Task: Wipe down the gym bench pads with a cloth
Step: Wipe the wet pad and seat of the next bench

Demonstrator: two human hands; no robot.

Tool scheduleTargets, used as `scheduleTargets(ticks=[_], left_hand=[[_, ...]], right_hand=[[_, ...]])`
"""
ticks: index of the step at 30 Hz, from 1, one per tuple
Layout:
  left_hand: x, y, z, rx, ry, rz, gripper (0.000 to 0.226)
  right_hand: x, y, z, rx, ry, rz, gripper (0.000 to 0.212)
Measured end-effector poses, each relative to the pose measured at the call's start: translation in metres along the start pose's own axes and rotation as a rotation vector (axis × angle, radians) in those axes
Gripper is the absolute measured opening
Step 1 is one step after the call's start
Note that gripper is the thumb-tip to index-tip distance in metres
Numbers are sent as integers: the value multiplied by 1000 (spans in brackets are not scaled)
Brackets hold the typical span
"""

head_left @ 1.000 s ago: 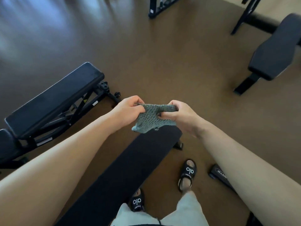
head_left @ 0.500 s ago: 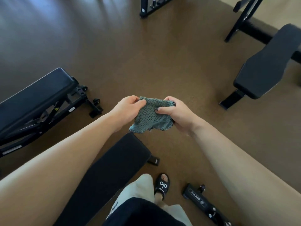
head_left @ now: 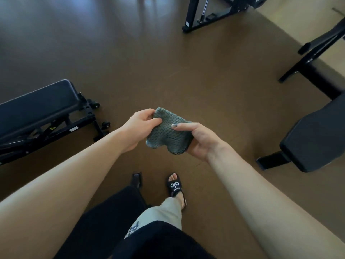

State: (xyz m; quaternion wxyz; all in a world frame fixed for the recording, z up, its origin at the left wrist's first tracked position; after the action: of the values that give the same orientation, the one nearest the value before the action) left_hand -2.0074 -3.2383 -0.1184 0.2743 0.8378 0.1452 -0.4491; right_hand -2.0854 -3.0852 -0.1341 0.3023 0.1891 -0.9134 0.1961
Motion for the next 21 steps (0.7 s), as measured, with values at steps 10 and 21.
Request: scheduleTargets(ticks=[10,21], left_hand=[[-51,84,119,-283,26,148,20],[-41,193,238,-581,184,55,26]], right_hand=[[111,-93,130,308,-152,-164,44],[173,-233,265,439,-430,-301,35]])
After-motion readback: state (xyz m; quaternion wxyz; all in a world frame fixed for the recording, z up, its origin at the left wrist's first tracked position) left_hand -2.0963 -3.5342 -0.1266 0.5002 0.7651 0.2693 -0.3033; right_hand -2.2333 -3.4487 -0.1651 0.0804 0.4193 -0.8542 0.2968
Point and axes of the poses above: each hand's wrist, its own z-axis towards the middle knuckle, its own y-axis out of the back of the hand, x = y × z, the point moved 5 cm from there along z, towards the middle knuckle, and after that the axes turned 11 degrees about -x, right-handed, at the moved point
